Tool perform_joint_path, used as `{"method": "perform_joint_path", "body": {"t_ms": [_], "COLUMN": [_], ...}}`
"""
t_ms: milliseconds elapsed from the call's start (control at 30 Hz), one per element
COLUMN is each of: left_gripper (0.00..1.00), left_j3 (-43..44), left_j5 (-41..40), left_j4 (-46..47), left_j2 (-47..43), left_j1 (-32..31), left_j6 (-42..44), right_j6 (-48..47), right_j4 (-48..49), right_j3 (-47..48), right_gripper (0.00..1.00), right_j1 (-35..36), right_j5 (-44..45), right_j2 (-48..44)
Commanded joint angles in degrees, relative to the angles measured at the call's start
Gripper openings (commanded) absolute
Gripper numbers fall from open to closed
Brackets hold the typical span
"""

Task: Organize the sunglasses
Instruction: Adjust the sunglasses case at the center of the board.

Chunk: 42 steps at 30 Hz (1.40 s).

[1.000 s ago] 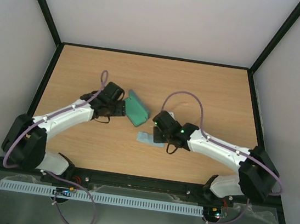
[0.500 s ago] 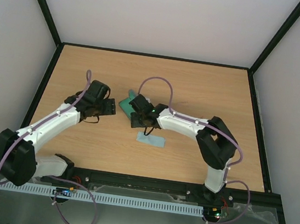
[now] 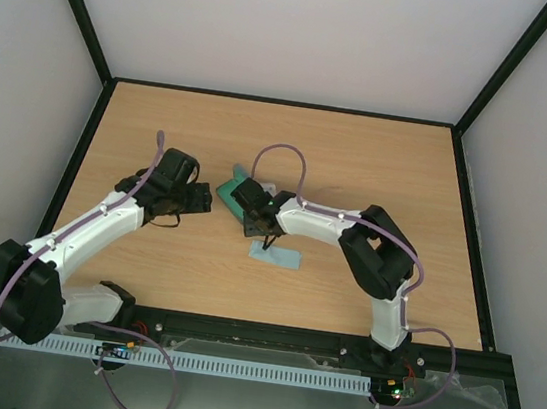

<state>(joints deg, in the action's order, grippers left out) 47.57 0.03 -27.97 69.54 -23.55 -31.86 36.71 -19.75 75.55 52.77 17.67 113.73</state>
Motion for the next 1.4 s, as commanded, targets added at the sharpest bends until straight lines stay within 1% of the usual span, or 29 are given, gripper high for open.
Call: {"method": "perform_joint_path", "body": {"t_ms": [0, 67, 233, 400, 467, 533, 567, 633, 667, 733, 867, 1067, 1167, 1233, 1333, 1367], "left_gripper": [0.72, 0.72, 0.71, 0.71, 0.71, 0.71, 0.71, 0.71, 0.71, 0.71, 0.71, 0.71, 0.71, 0.71, 0.71, 0.71], "left_j3": [-0.39, -0.64, -1.14, -1.21, -1.31, -1.47, -1.5, -1.51, -1.57, -1.6, -1.63, -1.47, -1.33, -1.34, -1.25, -1.21], "left_j5": [1.17, 1.41, 1.72, 1.81, 1.81, 1.81, 1.81, 1.81, 1.81, 1.77, 1.71, 1.55, 1.38, 1.29, 1.18, 1.15], "left_j4": [-0.06, 0.25, 0.85, 0.97, 1.11, 1.19, 1.24, 1.25, 1.25, 1.25, 1.57, 2.07, 2.04, 1.96, 1.66, 1.46], "left_j2": [-0.1, 0.05, 0.4, 0.67, 0.69, 0.75, 0.77, 0.74, 0.77, 0.82, 1.01, 1.82, 1.92, 1.83, 1.51, 1.36], "left_j1": [0.24, 0.18, 0.17, 0.01, -0.09, -0.26, -0.33, -0.54, -0.6, -0.78, -1.12, -2.12, -2.67, -2.88, -2.99, -3.06], "left_j6": [0.7, 0.58, 0.54, 0.31, 0.19, 0.08, -0.02, -0.13, -0.21, -0.29, -0.44, -0.95, -1.18, -1.32, -1.45, -1.5], "right_j6": [0.3, 0.05, -1.62, -3.36, -3.68, -3.54, -3.37, -3.21, -3.02, -2.73, -2.08, -0.63, -0.53, -1.06, -2.28, -2.68], "right_j4": [-3.65, -2.96, -0.67, 0.37, 0.98, 1.2, 1.29, 1.73, 2.15, 2.76, 3.64, 4.29, 4.53, 4.96, 6.26, 6.6], "right_j3": [-1.91, -3.96, -7.96, -9.01, -9.49, -10.02, -10.36, -11.38, -12.05, -14.09, -17.39, -21.17, -22.67, -23.56, -24.97, -25.27], "right_gripper": [0.61, 0.59, 0.58, 0.58, 0.56, 0.48, 0.46, 0.32, 0.27, 0.23, 0.11, 0.11, 0.13, 0.22, 0.36, 0.39], "right_j1": [-1.3, -2.45, -5.84, -7.1, -7.22, -7.27, -7.32, -7.62, -7.97, -8.69, -9.8, -11.48, -12.37, -12.52, -12.54, -12.53], "right_j5": [3.95, 4.18, 3.53, 3.15, 2.6, 2.49, 2.54, 2.16, 1.97, 1.63, 1.47, 1.17, 0.96, 0.38, -0.92, -1.55], "right_j2": [-0.38, -1.33, -3.88, -5.15, -5.24, -5.28, -5.35, -5.84, -6.26, -7.24, -9.65, -12.2, -13.4, -14.74, -19.06, -20.73]}}
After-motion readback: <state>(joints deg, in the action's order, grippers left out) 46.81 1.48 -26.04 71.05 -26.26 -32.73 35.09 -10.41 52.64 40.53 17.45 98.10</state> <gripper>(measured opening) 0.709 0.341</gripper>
